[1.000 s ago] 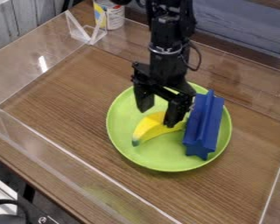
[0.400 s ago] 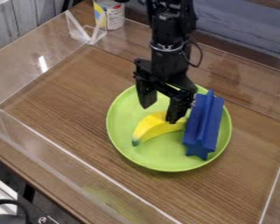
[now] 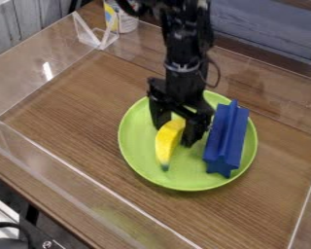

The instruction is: Remove the banana from inside the green plate and put it on the table

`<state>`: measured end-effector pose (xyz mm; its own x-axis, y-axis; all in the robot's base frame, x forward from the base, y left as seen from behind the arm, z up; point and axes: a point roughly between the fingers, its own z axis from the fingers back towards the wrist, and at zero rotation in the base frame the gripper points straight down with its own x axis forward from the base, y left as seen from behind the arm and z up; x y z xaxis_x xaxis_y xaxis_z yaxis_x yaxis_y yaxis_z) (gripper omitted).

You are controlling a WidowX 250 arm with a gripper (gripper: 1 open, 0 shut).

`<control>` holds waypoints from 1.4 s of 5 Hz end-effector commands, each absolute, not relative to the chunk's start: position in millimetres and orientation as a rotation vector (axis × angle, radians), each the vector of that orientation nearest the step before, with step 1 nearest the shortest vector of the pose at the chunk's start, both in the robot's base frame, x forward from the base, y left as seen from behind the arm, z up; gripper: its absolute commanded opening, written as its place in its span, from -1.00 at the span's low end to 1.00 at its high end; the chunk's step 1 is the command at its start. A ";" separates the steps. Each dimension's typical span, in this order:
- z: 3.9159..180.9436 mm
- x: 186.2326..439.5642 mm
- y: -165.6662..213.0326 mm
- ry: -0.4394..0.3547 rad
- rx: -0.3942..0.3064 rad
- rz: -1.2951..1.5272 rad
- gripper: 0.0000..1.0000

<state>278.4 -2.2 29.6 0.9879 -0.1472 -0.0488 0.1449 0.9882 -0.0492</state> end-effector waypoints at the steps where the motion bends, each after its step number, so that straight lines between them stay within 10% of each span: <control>1: 27.2 282.6 1.8 0.039 -0.031 -0.141 1.00; 7: 18.5 276.0 4.8 0.091 -0.064 -0.121 1.00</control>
<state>277.6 0.3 19.0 0.9888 -0.1251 -0.0812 0.1198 0.9905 -0.0677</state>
